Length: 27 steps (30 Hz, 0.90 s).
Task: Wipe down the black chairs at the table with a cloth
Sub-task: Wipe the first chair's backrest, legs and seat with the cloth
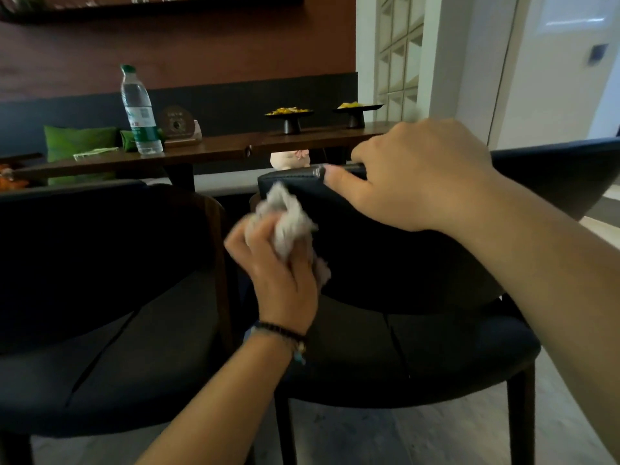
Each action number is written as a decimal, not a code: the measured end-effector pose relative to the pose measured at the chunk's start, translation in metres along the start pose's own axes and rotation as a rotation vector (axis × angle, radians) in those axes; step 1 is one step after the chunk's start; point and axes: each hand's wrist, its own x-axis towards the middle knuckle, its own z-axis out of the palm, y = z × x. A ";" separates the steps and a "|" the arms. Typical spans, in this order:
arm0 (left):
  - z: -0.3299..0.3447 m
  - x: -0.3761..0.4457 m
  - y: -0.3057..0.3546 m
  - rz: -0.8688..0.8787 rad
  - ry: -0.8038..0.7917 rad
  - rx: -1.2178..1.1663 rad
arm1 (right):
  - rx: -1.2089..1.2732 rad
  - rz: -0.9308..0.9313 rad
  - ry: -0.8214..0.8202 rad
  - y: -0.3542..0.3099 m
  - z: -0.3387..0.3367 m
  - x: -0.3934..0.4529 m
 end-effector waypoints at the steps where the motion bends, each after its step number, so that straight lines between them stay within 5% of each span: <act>1: 0.007 0.020 0.006 0.031 0.057 -0.002 | 0.030 0.012 0.005 0.000 -0.001 0.000; 8: 0.020 -0.012 -0.018 0.064 -0.066 0.050 | 0.166 0.048 0.001 0.000 0.001 0.000; 14: 0.006 -0.079 -0.027 -0.421 -0.165 -0.159 | 0.149 0.041 0.012 -0.002 0.001 -0.001; 18: 0.018 -0.014 0.007 -0.118 0.102 -0.163 | 0.117 0.021 0.017 0.001 0.001 -0.001; 20: 0.025 0.005 0.016 -0.034 0.112 -0.105 | 0.094 0.024 0.035 0.001 0.002 0.000; 24: 0.017 -0.014 0.001 0.059 -0.130 0.070 | 0.080 0.027 0.045 0.002 0.004 -0.002; 27: -0.008 -0.052 -0.025 -0.082 -0.361 0.062 | 0.074 -0.002 0.062 0.003 0.004 -0.002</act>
